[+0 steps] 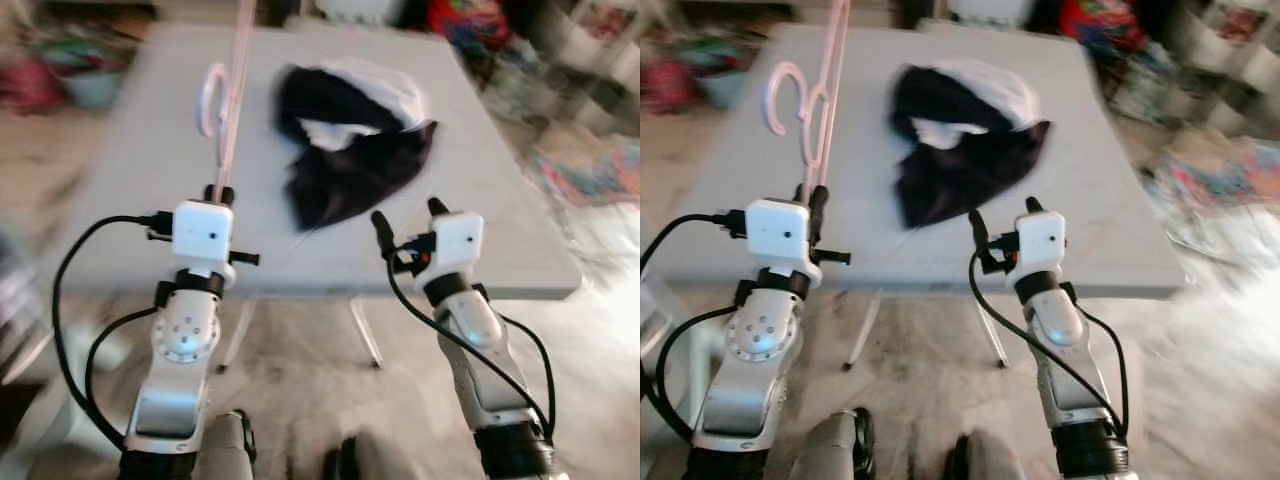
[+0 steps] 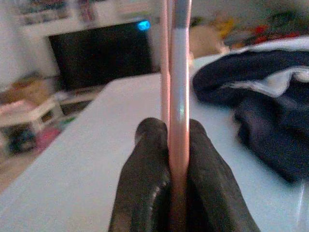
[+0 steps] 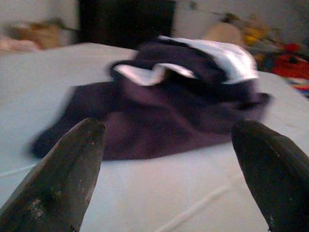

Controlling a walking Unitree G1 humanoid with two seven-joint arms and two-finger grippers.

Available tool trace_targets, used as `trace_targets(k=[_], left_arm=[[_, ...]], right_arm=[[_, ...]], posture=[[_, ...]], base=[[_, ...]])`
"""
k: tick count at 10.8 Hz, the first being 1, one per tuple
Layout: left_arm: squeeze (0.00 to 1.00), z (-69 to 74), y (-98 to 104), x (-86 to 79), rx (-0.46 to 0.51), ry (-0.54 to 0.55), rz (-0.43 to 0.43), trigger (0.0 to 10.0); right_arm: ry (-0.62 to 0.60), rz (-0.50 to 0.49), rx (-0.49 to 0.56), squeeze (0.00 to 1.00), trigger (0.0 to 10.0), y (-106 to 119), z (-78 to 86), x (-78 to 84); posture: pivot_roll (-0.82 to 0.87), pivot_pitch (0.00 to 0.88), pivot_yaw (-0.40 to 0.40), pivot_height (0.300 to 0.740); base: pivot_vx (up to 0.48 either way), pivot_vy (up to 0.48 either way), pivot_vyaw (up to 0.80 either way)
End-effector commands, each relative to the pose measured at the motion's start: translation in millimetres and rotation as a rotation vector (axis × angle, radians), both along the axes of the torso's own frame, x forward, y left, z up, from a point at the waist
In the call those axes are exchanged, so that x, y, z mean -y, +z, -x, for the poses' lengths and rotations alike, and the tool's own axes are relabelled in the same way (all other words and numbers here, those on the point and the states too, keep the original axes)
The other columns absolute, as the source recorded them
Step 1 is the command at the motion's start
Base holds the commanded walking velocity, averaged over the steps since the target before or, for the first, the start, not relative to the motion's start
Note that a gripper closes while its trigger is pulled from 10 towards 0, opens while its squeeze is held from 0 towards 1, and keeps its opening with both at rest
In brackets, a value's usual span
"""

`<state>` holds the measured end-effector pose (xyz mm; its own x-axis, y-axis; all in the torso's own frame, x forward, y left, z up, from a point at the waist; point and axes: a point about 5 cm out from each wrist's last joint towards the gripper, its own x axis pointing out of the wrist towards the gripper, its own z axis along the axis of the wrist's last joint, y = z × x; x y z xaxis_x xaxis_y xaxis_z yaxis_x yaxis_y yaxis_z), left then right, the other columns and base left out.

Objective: Hang hanger

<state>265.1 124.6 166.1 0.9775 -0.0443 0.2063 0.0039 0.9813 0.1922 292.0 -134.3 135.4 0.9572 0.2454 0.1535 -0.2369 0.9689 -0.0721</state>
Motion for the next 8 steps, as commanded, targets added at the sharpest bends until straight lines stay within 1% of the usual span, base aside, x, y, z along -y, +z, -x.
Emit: trace_targets(k=[1,3,6,8], left_arm=[[0.00,0.7,0.0,3.2,0.002,-0.014,-0.002,10.0],[0.00,-0.1,0.2,2.9,0.002,-0.016,-0.005,10.0],[0.00,0.1,-0.2,4.2,0.000,-0.020,-0.005,10.0],[0.00,-0.3,-0.7,3.4,-0.002,-0.017,-0.006,10.0]], right_arm=[[-0.030,0.002,-0.025,0.00,10.0,-5.4,1.3,5.8],[-0.026,0.019,-0.026,0.00,10.0,-5.4,0.1,6.2],[-0.047,0.032,-0.028,0.00,10.0,-4.0,-6.6,15.0],[-0.043,0.041,-0.036,0.00,10.0,-6.2,-6.9,14.3]], posture=[[0.00,0.079,-0.060,0.740],[0.00,0.081,-0.059,0.740],[0.00,0.083,-0.057,0.740],[0.00,0.085,-0.059,0.740]], base=[[-0.315,0.000,0.00],[-0.313,0.000,0.00],[-0.309,0.000,0.00],[-0.302,0.000,0.00]])
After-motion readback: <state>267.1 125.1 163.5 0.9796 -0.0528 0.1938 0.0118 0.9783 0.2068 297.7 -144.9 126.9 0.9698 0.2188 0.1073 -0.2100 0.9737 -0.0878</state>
